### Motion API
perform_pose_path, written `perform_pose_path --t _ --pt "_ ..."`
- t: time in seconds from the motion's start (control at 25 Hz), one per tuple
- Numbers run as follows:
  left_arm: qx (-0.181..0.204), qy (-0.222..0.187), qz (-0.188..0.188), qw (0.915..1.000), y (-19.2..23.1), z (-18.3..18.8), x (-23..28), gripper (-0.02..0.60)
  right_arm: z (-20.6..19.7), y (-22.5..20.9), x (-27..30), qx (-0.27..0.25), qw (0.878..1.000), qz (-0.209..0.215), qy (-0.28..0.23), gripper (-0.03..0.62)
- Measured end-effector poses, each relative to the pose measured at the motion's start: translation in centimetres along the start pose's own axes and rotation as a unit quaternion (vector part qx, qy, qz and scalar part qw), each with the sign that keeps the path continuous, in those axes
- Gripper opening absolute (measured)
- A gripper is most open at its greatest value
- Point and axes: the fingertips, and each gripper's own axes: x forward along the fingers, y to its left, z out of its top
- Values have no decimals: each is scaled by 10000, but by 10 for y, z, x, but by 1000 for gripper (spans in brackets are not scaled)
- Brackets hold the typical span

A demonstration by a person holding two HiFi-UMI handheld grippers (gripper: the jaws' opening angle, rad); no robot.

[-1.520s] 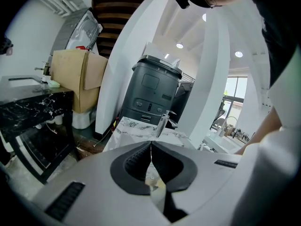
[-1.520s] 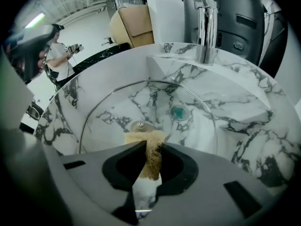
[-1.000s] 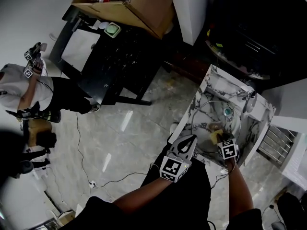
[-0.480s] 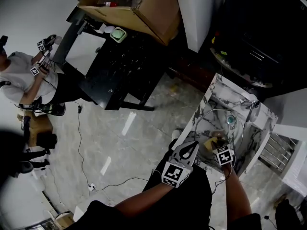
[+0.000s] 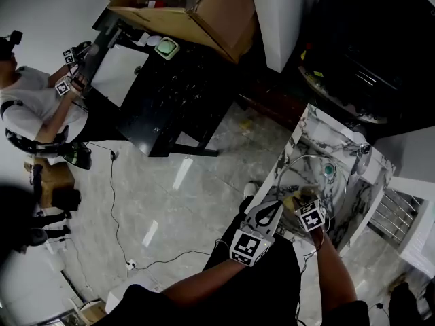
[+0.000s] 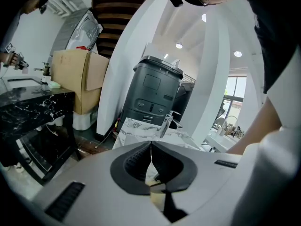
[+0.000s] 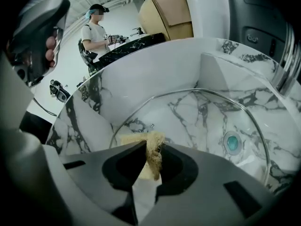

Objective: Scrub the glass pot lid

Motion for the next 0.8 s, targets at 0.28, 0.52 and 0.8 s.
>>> perform_pose_path --t 0.28,0.52,0.8 --pt "-116 63 -71 9999 5 -6 2 17 19 1 11 -229 9997 -15 -97 75" --pt "-204 77 -112 9997 10 -3 7 17 33 -4 13 -321 9993 -33 -168 75" --pt "-15 126 -241 9996 14 3 15 15 43 -27 15 147 9989 -278 -336 75"
